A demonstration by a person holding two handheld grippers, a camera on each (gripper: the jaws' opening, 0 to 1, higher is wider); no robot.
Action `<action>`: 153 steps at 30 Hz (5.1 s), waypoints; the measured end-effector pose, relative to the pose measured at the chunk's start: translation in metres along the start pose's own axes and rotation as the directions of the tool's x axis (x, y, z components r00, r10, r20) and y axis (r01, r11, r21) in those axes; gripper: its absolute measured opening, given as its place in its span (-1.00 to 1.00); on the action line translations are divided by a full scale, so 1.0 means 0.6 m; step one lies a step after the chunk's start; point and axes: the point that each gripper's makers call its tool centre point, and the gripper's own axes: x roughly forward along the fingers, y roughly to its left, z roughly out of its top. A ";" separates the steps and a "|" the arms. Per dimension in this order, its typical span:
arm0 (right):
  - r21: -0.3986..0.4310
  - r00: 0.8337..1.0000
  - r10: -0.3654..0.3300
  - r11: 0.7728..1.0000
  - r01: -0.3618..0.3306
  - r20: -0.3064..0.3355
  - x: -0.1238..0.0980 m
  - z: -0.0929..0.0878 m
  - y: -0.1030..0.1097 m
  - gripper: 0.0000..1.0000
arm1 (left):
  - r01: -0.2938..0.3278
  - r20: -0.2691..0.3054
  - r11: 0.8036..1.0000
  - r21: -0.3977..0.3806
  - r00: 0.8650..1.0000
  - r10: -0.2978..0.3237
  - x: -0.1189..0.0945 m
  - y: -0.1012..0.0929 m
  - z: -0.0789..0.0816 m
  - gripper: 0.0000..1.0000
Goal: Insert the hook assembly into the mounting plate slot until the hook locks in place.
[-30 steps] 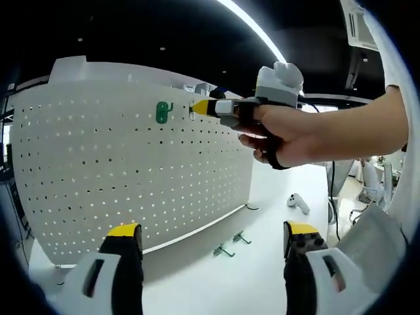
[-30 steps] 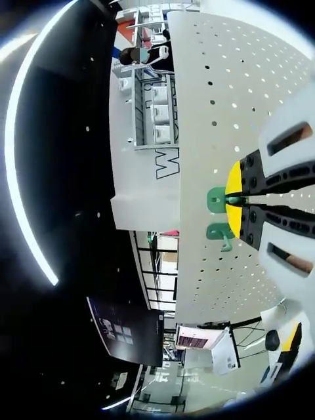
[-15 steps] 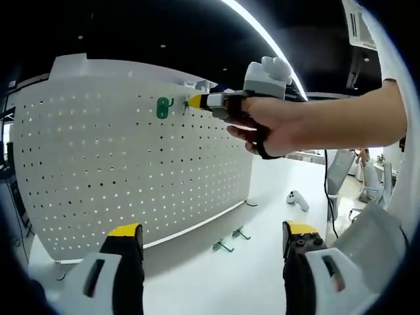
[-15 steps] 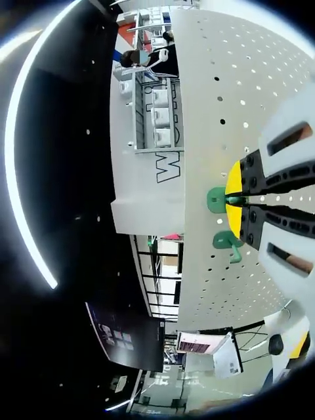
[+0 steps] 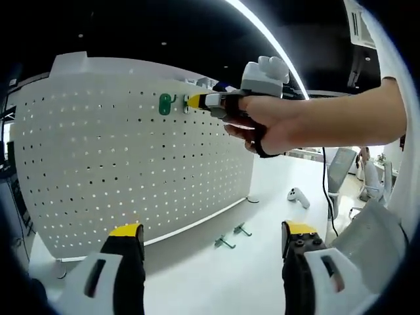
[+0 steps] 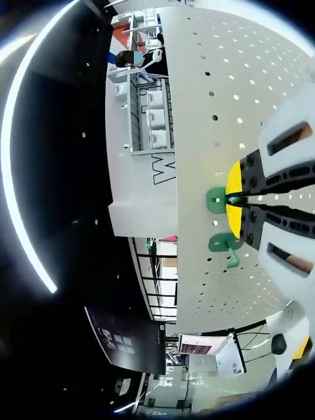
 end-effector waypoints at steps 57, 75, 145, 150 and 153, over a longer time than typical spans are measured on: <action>-0.056 0.995 0.033 0.998 -0.038 -0.093 -0.018 -0.034 0.021 -0.30 | 0.016 -0.006 1.000 0.012 1.000 -0.016 -0.008 -0.009 0.001 0.72; -0.036 0.989 0.095 0.994 -0.099 -0.110 -0.040 -0.055 0.036 0.17 | 0.013 -0.013 1.000 0.019 1.000 -0.013 -0.010 -0.010 -0.002 0.71; -0.034 0.955 0.162 0.984 -0.176 -0.249 -0.256 -0.151 -0.056 0.26 | 0.045 -0.031 0.999 0.013 0.999 -0.044 -0.003 -0.021 -0.016 0.73; -0.029 0.951 0.156 0.985 -0.170 -0.268 -0.271 -0.162 -0.066 0.30 | 0.046 -0.037 0.999 0.011 0.998 -0.045 -0.005 -0.022 -0.020 0.73; -0.029 0.950 0.154 0.985 -0.168 -0.273 -0.279 -0.166 -0.070 0.30 | 0.049 -0.044 0.999 0.015 0.998 -0.048 -0.006 -0.023 -0.023 0.72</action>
